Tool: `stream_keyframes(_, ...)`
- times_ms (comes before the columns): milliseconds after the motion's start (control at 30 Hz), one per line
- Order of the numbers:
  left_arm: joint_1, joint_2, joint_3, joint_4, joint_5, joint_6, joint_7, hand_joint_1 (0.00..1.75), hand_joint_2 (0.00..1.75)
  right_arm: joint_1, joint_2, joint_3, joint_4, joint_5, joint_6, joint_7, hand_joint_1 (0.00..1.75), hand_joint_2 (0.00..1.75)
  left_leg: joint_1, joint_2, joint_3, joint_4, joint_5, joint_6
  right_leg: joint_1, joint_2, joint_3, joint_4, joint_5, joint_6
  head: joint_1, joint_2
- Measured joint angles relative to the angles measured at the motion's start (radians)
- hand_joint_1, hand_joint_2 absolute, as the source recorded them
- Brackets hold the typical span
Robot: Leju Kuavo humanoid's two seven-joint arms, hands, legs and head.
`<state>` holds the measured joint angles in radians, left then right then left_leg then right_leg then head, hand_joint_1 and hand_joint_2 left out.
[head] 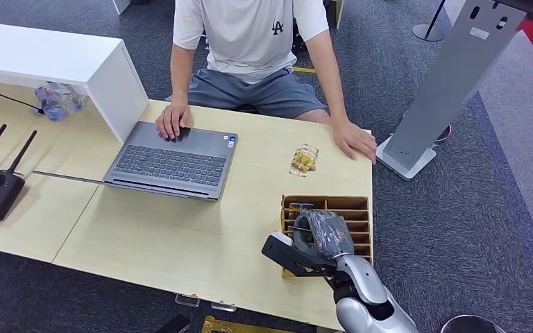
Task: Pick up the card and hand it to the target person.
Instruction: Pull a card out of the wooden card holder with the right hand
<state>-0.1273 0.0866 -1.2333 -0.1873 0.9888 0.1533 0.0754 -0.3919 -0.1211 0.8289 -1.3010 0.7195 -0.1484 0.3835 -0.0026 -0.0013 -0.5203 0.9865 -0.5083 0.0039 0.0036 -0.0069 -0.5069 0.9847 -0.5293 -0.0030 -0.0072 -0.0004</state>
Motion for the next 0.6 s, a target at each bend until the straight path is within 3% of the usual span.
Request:
stream_keyframes(400, 0.000, 0.000, 0.000, 0.000, -0.002, 0.011, -0.009, 0.00, 0.00, 0.000, 0.000, -0.002, -0.007, 0.024, -0.017, 0.002, 1.61, 1.75, 0.000, 0.000, 0.000, 0.000, 0.000, 0.000, 0.000, 0.000, 0.000, 0.000, 0.000, 0.000, 0.000, 0.000)
stream_keyframes(600, 0.004, 0.001, 0.000, 0.000, 0.008, 0.013, -0.012, 0.00, 0.00, 0.002, -0.024, -0.017, -0.094, 0.102, -0.042, 0.035, 1.61, 1.75, 0.000, 0.000, 0.000, 0.000, 0.000, 0.000, 0.000, 0.000, 0.000, 0.000, 0.000, 0.000, 0.000, 0.000)
